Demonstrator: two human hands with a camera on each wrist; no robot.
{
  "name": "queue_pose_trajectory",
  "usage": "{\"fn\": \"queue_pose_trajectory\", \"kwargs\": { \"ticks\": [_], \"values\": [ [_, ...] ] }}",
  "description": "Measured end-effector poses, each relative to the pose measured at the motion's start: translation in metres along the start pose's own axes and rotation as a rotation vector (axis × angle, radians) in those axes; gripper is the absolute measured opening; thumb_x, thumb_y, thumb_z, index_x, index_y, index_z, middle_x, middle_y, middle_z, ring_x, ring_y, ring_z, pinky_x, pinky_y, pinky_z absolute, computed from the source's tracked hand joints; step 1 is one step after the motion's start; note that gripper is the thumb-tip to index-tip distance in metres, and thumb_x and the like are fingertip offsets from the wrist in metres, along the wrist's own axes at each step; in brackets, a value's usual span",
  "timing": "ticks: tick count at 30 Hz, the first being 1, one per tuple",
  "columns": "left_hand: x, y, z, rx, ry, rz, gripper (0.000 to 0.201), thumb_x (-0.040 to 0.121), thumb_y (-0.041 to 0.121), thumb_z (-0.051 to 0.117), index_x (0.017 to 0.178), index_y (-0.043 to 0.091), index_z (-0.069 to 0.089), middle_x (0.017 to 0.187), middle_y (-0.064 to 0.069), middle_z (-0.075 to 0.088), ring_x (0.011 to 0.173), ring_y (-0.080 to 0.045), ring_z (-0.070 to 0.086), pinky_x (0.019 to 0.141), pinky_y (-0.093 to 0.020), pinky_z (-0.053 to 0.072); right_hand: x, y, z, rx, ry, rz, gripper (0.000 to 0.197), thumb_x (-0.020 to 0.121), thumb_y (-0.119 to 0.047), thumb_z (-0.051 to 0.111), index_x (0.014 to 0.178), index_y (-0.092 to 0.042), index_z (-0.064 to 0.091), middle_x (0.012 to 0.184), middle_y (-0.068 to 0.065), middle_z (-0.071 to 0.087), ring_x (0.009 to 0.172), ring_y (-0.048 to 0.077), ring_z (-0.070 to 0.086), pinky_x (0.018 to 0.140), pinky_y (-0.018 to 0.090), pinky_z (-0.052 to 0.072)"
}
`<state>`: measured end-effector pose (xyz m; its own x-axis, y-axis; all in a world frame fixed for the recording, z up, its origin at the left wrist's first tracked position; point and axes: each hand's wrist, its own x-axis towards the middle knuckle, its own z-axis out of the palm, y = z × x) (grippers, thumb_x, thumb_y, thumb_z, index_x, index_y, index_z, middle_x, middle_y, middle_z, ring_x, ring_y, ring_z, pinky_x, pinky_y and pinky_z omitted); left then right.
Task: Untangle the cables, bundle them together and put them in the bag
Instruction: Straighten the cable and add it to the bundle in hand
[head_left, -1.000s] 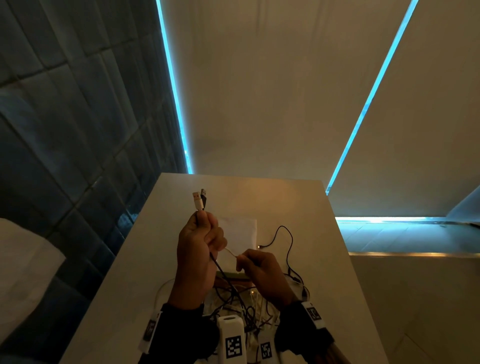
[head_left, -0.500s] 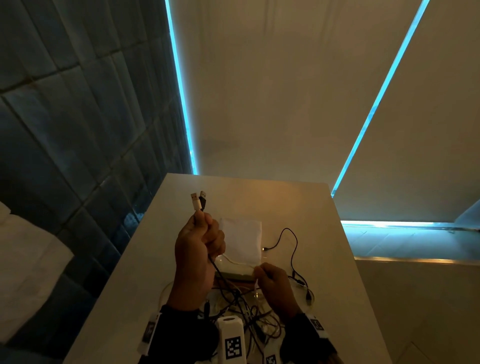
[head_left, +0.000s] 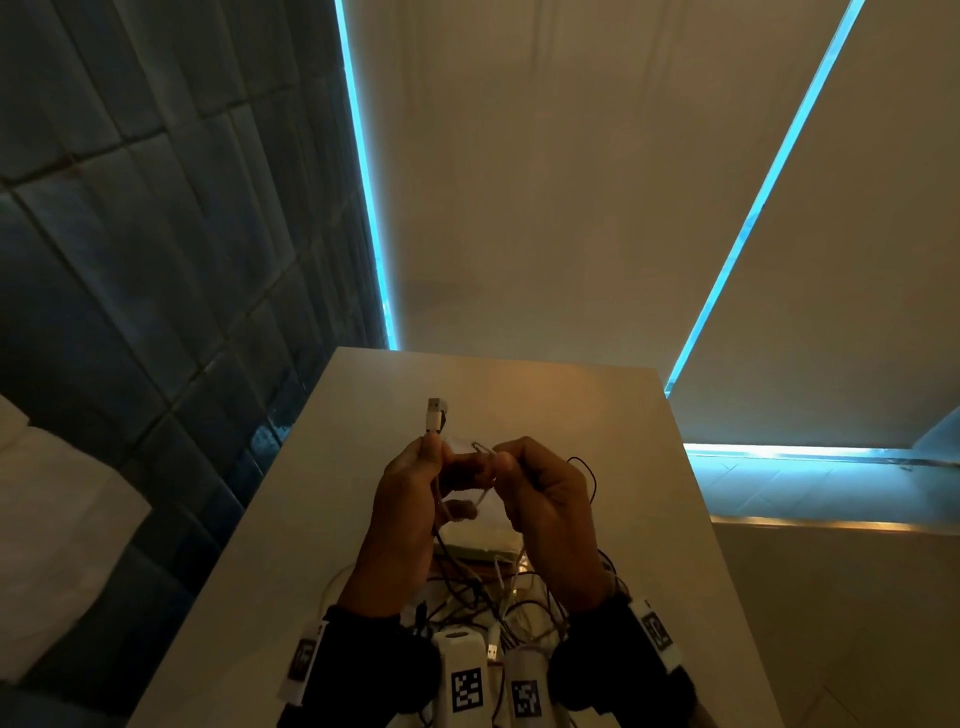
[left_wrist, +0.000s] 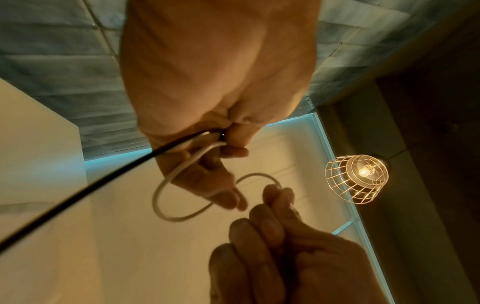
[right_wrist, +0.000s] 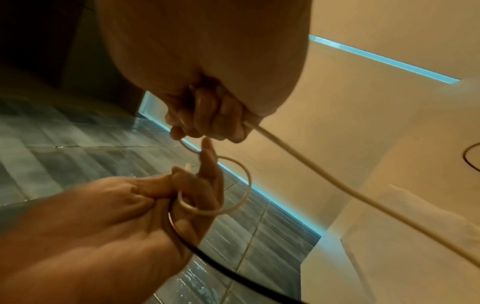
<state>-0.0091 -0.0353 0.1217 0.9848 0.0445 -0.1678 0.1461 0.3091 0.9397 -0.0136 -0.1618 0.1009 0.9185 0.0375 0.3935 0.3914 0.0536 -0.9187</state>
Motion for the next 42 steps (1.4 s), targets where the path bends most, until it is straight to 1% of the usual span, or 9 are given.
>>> {"fn": "queue_pose_trajectory", "kwargs": {
  "ticks": [5, 7, 10, 15, 25, 29, 34, 37, 42],
  "values": [
    [0.001, 0.004, -0.004, -0.313, -0.138, -0.066, 0.036, 0.101, 0.028, 0.031, 0.075, 0.01, 0.048, 0.085, -0.015, 0.072, 0.084, -0.027, 0.07, 0.073, -0.038, 0.054, -0.004, 0.007, -0.002, -0.019, -0.125, 0.056, 0.022, 0.095, -0.013, 0.052, 0.079, -0.002, 0.063, 0.061, -0.008, 0.053, 0.048, 0.0, 0.041, 0.049, 0.013, 0.033],
    [0.003, 0.006, -0.004, -0.416, -0.17, -0.041, 0.032, 0.098, 0.03, 0.033, 0.076, 0.01, 0.046, 0.071, -0.01, 0.063, 0.076, -0.026, 0.066, 0.075, -0.036, 0.052, -0.006, 0.012, -0.005, -0.033, -0.182, 0.121, 0.025, 0.096, -0.013, 0.052, 0.073, -0.006, 0.059, 0.054, -0.012, 0.045, 0.046, 0.0, 0.035, 0.048, 0.013, 0.03],
    [0.002, 0.009, -0.002, -0.485, -0.2, -0.002, 0.029, 0.094, 0.031, 0.035, 0.074, 0.012, 0.042, 0.06, 0.001, 0.039, 0.051, -0.013, 0.042, 0.062, -0.028, 0.043, -0.008, 0.019, -0.007, -0.027, -0.243, 0.196, 0.027, 0.097, -0.013, 0.05, 0.072, -0.006, 0.057, 0.052, -0.013, 0.043, 0.046, -0.001, 0.033, 0.048, 0.011, 0.03],
    [0.001, 0.015, -0.005, -0.501, -0.224, 0.079, 0.027, 0.094, 0.027, 0.036, 0.073, 0.011, 0.042, 0.053, 0.005, 0.03, 0.041, -0.006, 0.024, 0.042, -0.02, 0.023, -0.014, 0.042, -0.012, -0.114, -0.231, 0.218, 0.032, 0.097, -0.023, 0.05, 0.074, -0.001, 0.057, 0.053, -0.012, 0.041, 0.049, 0.002, 0.035, 0.051, 0.015, 0.031],
    [0.001, 0.012, -0.012, -0.494, -0.237, 0.013, 0.027, 0.095, 0.026, 0.035, 0.074, 0.012, 0.043, 0.053, 0.004, 0.036, 0.038, -0.005, 0.024, 0.04, -0.02, 0.023, -0.023, 0.08, -0.011, -0.242, -0.182, 0.295, 0.029, 0.098, -0.013, 0.049, 0.069, -0.013, 0.054, 0.052, -0.014, 0.045, 0.051, 0.001, 0.038, 0.054, 0.014, 0.033],
    [-0.001, 0.016, -0.012, -0.531, -0.228, 0.026, 0.026, 0.095, 0.024, 0.035, 0.073, 0.012, 0.044, 0.051, 0.006, 0.032, 0.038, -0.004, 0.023, 0.04, -0.019, 0.023, -0.032, 0.104, -0.013, -0.267, -0.14, 0.35, 0.027, 0.091, -0.025, 0.048, 0.065, -0.017, 0.052, 0.058, -0.011, 0.046, 0.056, 0.003, 0.042, 0.057, 0.02, 0.037],
    [-0.001, 0.015, -0.015, -0.541, -0.185, 0.045, 0.026, 0.095, 0.025, 0.036, 0.073, 0.013, 0.044, 0.054, 0.005, 0.033, 0.042, -0.005, 0.023, 0.045, -0.019, 0.022, -0.046, 0.129, -0.023, -0.272, -0.086, 0.468, 0.034, 0.095, -0.017, 0.052, 0.061, -0.017, 0.048, 0.058, -0.004, 0.041, 0.056, 0.007, 0.038, 0.058, 0.024, 0.033],
    [0.001, 0.012, -0.015, -0.513, -0.159, 0.016, 0.026, 0.095, 0.024, 0.036, 0.073, 0.013, 0.043, 0.054, 0.005, 0.034, 0.041, -0.005, 0.025, 0.043, -0.019, 0.022, -0.045, 0.128, -0.025, -0.294, -0.007, 0.55, 0.032, 0.086, -0.033, 0.053, 0.06, -0.015, 0.053, 0.059, -0.001, 0.045, 0.057, 0.012, 0.042, 0.057, 0.027, 0.034],
    [0.004, 0.012, -0.014, -0.478, -0.114, -0.036, 0.031, 0.1, 0.02, 0.03, 0.073, 0.012, 0.042, 0.05, 0.006, 0.033, 0.044, -0.007, 0.029, 0.044, -0.019, 0.025, -0.018, 0.081, -0.021, -0.078, 0.182, 0.537, 0.025, 0.095, -0.016, 0.05, 0.073, -0.008, 0.058, 0.049, -0.004, 0.036, 0.045, 0.013, 0.029, 0.042, 0.021, 0.025]
  ]
}}
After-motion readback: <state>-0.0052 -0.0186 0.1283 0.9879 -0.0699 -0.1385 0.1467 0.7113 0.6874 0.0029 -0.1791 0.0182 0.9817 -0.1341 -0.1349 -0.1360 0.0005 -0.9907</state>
